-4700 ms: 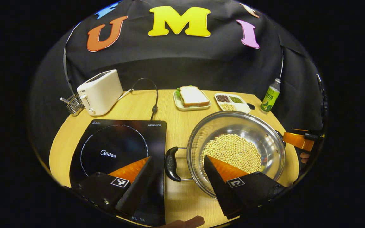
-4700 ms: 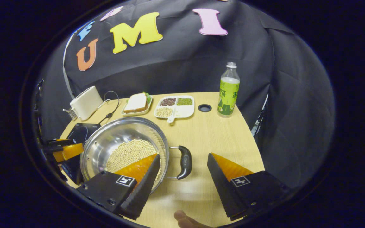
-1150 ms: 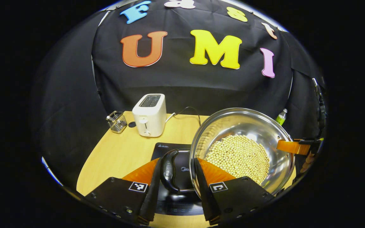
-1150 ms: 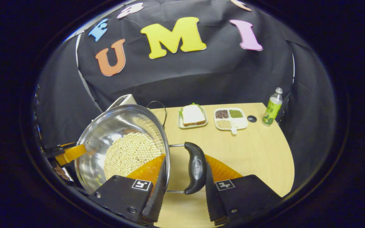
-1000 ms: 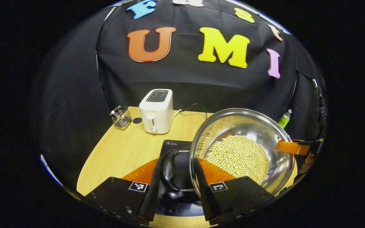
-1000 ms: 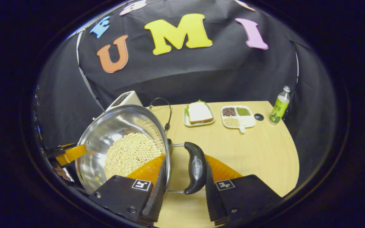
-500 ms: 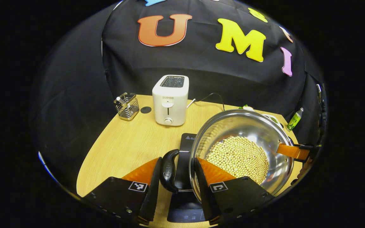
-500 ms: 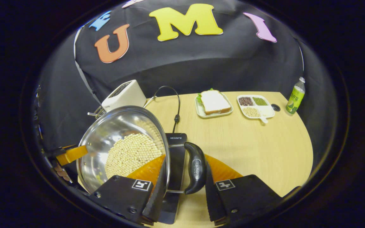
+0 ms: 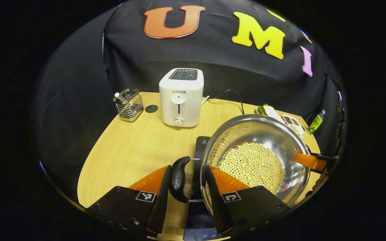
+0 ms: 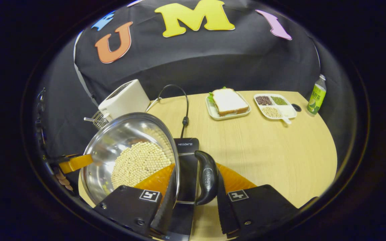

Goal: First push the handle of the pot to place it horizontally, then grasp the pot with both hands and set it on the induction cooktop.

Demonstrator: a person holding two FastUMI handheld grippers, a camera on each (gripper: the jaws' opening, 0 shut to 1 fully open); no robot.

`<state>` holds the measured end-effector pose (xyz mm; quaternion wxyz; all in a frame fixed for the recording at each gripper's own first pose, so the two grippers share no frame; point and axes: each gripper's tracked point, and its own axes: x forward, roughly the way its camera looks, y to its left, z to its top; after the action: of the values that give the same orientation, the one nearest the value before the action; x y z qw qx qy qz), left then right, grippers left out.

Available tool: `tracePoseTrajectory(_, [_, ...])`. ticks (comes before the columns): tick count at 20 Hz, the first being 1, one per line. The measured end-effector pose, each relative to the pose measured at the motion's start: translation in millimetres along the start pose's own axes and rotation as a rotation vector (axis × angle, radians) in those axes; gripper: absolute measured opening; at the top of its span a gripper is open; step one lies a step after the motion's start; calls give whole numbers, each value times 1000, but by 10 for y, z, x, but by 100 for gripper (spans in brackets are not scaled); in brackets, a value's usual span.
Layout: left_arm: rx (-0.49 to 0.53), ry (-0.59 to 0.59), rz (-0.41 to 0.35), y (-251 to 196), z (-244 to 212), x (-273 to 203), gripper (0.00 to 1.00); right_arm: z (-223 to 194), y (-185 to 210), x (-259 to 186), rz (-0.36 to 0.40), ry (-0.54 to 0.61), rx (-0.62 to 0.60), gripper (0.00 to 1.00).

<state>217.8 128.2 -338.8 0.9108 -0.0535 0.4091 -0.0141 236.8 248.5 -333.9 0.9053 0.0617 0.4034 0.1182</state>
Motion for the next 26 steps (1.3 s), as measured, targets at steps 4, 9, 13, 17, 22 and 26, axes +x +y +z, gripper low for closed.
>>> tracePoseTrajectory(4, [31, -24, 2, -13, 13, -25, 56, -43, -16, 34, 18, 7, 29, 59])
tracePoseTrajectory(9, [48, -45, 4, -13, 3, -47, 58, -24, -22, 53, 41, -24, 29, 61])
tracePoseTrajectory(13, [74, -176, 25, 8, 251, -135, 71, 70, -100, 22, 18, -91, 9, 75])
tracePoseTrajectory(17, [42, -249, 58, 56, 355, -465, 91, 148, -144, -185, -12, -171, -14, 88])
tracePoseTrajectory(22, [10, -336, 69, -40, 347, -996, 85, 295, -137, -795, 11, -314, -50, 88])
tracePoseTrajectory(26, [-5, -428, 61, -232, 340, -1509, 96, 321, -192, -1430, 9, -426, -81, 94])
